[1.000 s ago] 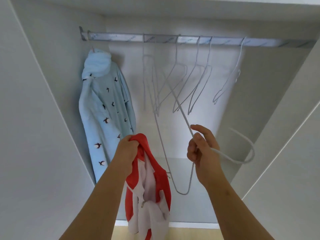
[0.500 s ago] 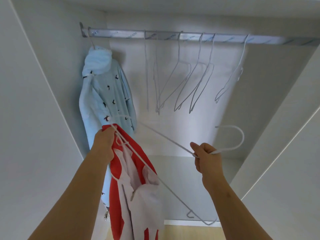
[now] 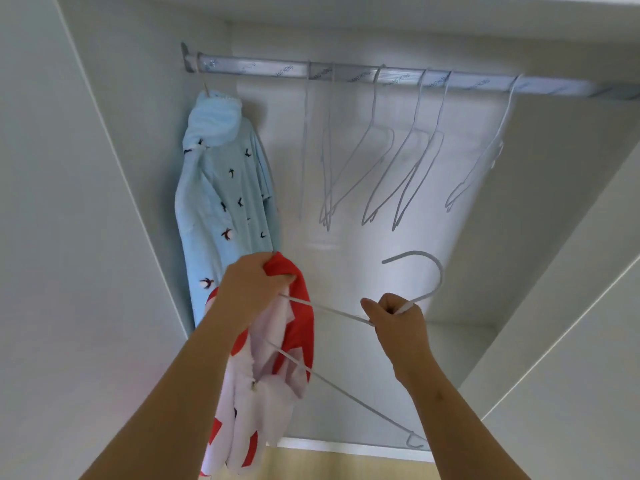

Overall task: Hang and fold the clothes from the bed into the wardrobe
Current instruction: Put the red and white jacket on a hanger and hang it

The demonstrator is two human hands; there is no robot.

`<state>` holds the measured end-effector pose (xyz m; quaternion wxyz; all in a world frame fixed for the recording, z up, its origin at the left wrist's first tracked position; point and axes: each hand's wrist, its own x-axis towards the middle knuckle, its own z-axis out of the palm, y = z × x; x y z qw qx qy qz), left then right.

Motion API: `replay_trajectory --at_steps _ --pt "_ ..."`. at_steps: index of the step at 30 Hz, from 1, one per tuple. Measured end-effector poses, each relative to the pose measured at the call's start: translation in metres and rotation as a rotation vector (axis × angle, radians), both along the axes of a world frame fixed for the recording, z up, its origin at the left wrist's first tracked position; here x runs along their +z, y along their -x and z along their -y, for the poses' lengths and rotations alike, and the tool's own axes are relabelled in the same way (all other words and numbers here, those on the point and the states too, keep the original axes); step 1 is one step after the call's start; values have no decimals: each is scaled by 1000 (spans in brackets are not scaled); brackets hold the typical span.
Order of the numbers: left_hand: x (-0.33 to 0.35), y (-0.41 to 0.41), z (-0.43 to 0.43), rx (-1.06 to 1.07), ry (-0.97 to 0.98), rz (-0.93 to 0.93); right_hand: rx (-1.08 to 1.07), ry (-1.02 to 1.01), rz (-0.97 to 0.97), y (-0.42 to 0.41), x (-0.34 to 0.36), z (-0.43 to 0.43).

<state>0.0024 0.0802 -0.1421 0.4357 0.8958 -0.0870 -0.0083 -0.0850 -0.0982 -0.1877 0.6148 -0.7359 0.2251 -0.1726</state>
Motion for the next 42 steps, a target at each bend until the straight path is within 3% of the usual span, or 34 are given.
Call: replay_trajectory --at_steps 5,7,12,14,16,19,22,26,30,38,42 --pt "0 21 11 -265 198 -139 34 -201 14 -7 -2 -23" --pt "2 23 8 -374 183 -90 20 -307 49 -7 -3 -26" --pt "-5 22 5 -383 -526 543 13 -260 97 -11 7 -26" --pt "-10 18 5 -399 -683 531 32 -202 103 -11 10 -25" --pt "-15 17 7 -438 -706 504 41 -152 94 -10 11 -26" --pt "-19 20 13 -408 -647 466 36 -72 78 -7 15 -27" --pt "-20 22 16 -299 -460 398 -25 60 162 -4 24 -28" --pt "-14 18 15 -128 -268 353 -149 343 302 -1 30 -26" --pt "-7 18 8 40 -141 374 -364 449 378 0 26 -12" --pt "28 32 1 172 0 522 -410 74 117 -3 -7 -10" --pt "41 37 3 148 -27 551 -76 1 -144 -10 -23 -30"
